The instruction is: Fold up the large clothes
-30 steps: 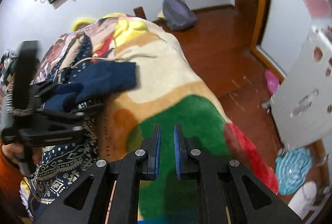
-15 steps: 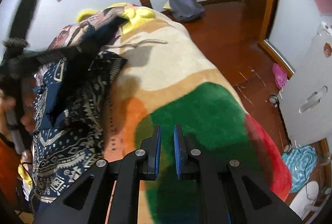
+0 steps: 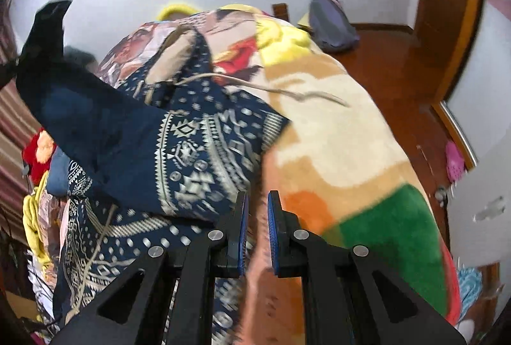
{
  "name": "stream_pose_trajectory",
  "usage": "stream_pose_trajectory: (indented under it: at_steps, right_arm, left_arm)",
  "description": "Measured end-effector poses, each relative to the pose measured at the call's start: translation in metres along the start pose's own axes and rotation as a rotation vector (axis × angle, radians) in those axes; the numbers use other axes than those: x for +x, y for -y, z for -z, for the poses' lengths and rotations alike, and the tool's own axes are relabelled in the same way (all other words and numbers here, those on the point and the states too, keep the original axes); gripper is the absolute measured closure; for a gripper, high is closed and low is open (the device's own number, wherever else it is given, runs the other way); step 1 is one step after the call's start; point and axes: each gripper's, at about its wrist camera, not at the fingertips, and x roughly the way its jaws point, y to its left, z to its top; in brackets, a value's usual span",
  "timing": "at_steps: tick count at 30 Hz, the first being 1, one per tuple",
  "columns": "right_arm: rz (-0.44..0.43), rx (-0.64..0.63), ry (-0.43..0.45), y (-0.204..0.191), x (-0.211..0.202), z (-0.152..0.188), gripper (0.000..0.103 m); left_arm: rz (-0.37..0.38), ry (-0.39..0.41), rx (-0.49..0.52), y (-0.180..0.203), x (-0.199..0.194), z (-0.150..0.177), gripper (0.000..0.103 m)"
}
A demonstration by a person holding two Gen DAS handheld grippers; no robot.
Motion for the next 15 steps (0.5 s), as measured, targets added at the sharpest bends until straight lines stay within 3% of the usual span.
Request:
stream_pose_trajectory:
  at_steps: [7,12,15]
  right_arm:
    - [-0.056,-0.128,-0.093,-0.062,0.057,-0.021,0.095]
    - [0.037,-0.342,-0.185,-0.097,0.111,-0.007,0.095]
    - [0.100,-0.445,-0.136,-0.108,0.114,0.002,0.095]
  left_arm:
    - [-0.018,-0.144,-0.143,-0.074,0.032,0.081,0.093]
    - [-0.038,-0.282,-0.214,-0.102,0.061,0.144,0.093]
    - [-0.064,-0.343,-0.236,-0.113,0.073,0.176,0.085]
